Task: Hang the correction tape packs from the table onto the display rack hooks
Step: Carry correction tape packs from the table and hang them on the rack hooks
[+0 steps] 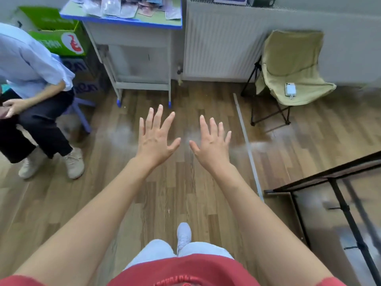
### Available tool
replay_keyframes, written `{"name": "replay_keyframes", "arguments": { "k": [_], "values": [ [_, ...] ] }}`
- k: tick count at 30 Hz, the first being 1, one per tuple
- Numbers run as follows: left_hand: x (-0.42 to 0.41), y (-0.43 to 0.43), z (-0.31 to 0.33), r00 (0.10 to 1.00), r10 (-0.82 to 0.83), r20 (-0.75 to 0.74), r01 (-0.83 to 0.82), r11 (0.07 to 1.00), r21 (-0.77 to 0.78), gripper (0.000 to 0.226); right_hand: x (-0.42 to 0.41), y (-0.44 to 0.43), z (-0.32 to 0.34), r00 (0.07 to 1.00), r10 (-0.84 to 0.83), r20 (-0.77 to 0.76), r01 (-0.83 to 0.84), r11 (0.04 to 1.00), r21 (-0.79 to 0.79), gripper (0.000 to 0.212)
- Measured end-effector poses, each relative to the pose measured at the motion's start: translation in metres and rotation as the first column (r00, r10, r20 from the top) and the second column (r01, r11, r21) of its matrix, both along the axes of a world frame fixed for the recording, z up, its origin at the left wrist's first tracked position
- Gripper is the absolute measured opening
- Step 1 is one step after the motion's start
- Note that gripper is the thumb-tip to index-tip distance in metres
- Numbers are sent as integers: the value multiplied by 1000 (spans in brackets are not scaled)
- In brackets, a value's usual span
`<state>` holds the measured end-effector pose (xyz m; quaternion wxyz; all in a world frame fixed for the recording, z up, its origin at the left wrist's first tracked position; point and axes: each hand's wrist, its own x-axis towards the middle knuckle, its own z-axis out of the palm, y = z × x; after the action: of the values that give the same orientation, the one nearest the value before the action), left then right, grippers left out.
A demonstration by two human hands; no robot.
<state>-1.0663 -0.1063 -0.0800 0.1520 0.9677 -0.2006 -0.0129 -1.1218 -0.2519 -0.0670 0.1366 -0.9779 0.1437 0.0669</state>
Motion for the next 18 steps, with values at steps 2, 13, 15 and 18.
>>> {"name": "replay_keyframes", "arguments": {
  "k": [2, 13, 15, 18],
  "values": [
    [23, 0, 0, 999, 49, -4, -49, 999, -8, 71, 31, -2, 1, 999, 39, -5, -39, 999, -11, 71],
    [191, 35, 2, 970, 243, -13, -244, 969, -32, 71, 219, 22, 1, 989, 151, -6, -151, 989, 2, 72],
    [233, 43, 3, 970, 244, 1, -244, 969, -44, 71, 261, 28, 2, 988, 152, 10, -152, 988, 6, 72],
    [302, 56, 12, 972, 233, 16, -232, 972, -46, 71, 329, 38, 10, 990, 139, 30, -140, 989, 39, 72]
  ]
}}
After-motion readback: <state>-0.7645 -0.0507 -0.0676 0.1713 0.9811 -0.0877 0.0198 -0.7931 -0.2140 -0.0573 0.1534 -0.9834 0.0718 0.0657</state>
